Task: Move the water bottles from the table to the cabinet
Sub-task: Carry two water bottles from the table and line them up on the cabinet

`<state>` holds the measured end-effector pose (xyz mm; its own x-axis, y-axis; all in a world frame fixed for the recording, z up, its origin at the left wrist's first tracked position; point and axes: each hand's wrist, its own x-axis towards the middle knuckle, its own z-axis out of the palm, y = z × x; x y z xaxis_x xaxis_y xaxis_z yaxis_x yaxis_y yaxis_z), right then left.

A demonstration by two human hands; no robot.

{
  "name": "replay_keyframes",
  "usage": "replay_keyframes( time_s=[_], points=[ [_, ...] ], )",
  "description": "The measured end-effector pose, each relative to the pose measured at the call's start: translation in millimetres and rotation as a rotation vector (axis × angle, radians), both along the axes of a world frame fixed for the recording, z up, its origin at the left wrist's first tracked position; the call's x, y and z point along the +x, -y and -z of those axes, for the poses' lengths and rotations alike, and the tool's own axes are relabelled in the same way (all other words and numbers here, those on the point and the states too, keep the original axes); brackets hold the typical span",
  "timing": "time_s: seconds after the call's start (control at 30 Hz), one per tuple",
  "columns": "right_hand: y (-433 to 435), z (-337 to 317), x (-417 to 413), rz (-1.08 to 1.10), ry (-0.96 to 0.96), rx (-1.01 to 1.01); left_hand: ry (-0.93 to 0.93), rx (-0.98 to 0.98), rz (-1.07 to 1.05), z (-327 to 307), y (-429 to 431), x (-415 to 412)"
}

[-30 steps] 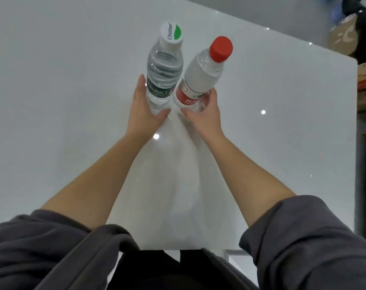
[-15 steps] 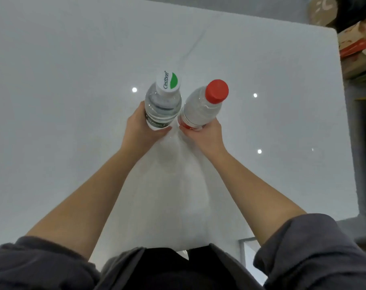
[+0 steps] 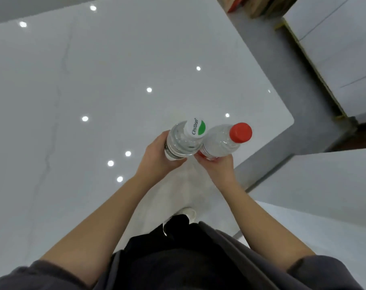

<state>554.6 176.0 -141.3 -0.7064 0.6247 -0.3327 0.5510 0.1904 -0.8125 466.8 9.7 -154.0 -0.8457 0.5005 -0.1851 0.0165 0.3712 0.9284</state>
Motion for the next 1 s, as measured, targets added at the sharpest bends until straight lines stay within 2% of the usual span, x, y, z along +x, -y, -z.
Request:
replay_keyframes(
  time_s=[0.23,0.43,0.67,1.0],
  points=[
    [-77.6,-19.1,145.1,0.267,-0.142,0.078,0.079,0.064,0.295,-17.6,-117.7,100.1],
    [-129.5,-48.5,239.1,0.513,-0.175,0.141,-0.005,0.095,0.549,-53.8,-210.3,163.1],
    [-170.4,-108.2,279.0,0.765,-0.351,0.236,-0.137,0.195,0.775,-132.7,-297.2,186.1],
    [-219.6,-204.6,298.8,0.887,-0.493,0.391,-0.287,0.342,0.818,-227.3,-374.0,188.6]
  ],
)
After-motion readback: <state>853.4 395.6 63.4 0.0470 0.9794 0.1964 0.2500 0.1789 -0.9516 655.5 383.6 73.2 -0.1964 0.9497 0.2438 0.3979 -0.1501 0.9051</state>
